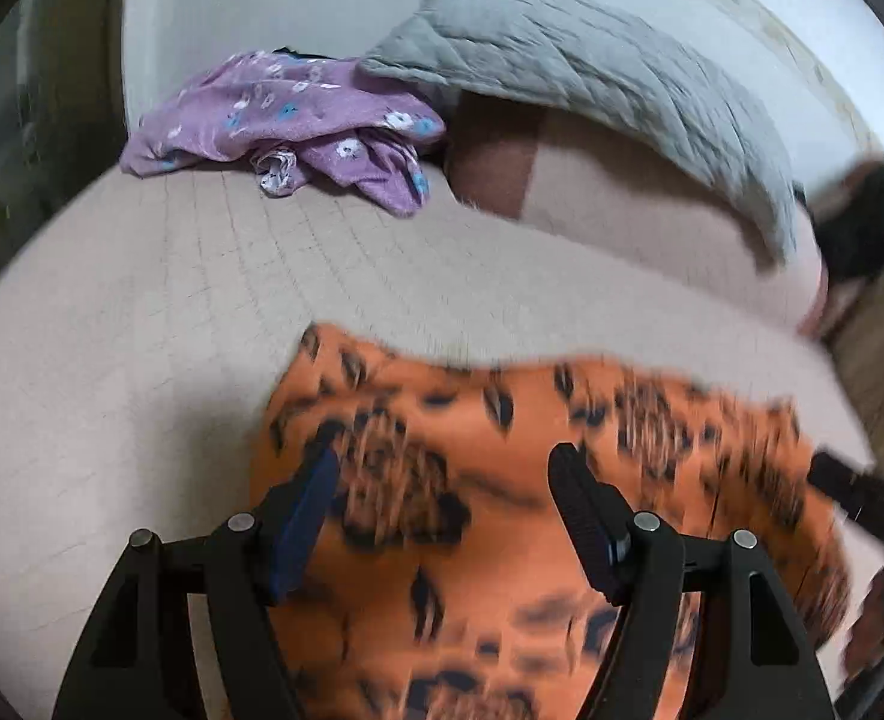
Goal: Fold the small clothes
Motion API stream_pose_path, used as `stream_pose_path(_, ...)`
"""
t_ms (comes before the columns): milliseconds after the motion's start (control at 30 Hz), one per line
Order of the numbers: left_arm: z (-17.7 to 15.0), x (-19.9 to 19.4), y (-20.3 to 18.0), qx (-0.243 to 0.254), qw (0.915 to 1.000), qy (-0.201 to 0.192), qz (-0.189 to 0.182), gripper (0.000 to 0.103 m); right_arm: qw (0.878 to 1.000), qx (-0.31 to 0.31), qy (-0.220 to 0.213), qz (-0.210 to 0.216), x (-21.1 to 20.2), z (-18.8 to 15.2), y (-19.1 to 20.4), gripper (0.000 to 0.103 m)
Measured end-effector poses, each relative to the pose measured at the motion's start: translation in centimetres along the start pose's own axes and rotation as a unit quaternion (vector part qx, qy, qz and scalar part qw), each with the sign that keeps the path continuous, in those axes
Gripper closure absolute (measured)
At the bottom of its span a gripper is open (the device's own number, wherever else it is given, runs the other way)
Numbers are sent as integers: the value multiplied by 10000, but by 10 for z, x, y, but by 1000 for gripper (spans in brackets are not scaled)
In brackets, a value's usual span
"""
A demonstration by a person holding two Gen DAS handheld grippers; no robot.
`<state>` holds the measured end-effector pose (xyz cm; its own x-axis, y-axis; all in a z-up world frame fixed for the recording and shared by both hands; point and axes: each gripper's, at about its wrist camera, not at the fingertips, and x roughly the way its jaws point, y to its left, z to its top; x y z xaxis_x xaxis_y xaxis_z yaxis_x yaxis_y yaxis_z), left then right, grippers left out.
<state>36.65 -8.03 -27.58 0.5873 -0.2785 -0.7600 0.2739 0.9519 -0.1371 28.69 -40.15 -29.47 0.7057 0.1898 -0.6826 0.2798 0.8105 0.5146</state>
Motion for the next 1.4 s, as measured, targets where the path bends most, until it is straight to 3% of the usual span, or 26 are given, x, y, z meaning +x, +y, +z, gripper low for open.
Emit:
stream_pose_path(233, -74, -21, 6, 102, 9972, 642, 359, 29, 9975, -454, 545, -29, -20, -53, 29, 56)
stream_pose_path(333, -103, -22, -3, 733, 9931, 644, 653, 28, 9957, -141, 908, -67, -21, -88, 16, 56)
stream_pose_path(400, -111, -26, -12, 1163, 9876, 658, 826, 28, 9893, 187, 1394, -379, -13, -117, -4, 57)
stream_pose_path(533, -110, -49, 4, 653, 9963, 426, 359, 28, 9934, 428, 1060, -14, -50, -121, -18, 57)
stream_pose_path(567, -106, -55, 9, 467, 9982, 298, 220, 28, 9946, 545, 880, 80, -62, -119, -23, 54)
stream_pose_path(600, -102, -63, 12, 309, 9994, 124, 95, 28, 9951, 734, 661, 110, -75, -117, -32, 43)
stream_pose_path(667, -96, -75, 14, 181, 9995, -255, -57, 28, 9910, 1310, 173, 208, -100, -116, -58, 35)
stream_pose_path(767, -88, -83, 11, 220, 9976, -657, 52, 25, 9862, 1526, -372, 516, -121, -109, -73, 35)
stream_pose_path(867, -76, -67, 19, 56, 9976, -555, 422, 24, 9874, 1441, -581, 287, -124, -99, -75, 36)
stream_pose_path(1000, -77, -22, 47, -354, 9929, 365, 1078, 23, 9759, 2162, -178, 249, -92, -97, -103, 41)
stream_pose_path(1033, -80, -11, 52, -392, 9917, 588, 1071, 18, 9728, 2314, 38, 97, -81, -98, -113, 44)
stream_pose_path(1100, -79, -9, 59, -598, 9927, 509, 918, 15, 9687, 2462, 281, -129, -67, -104, -127, 69)
stream_pose_path(1233, -77, -20, 57, -492, 9945, 379, 844, 16, 9676, 2507, 205, 198, -86, -105, -133, 69)
stream_pose_path(1333, -75, -45, 53, -549, 9973, -102, 486, 16, 9655, 2561, 151, 437, -109, -114, -135, 65)
stream_pose_path(1367, -74, -54, 49, -501, 9976, -263, 399, 16, 9654, 2555, 177, 496, -114, -118, -133, 58)
stream_pose_path(1400, -75, -61, 43, -420, 9977, -427, 305, 16, 9653, 2543, 200, 561, -117, -120, -130, 39)
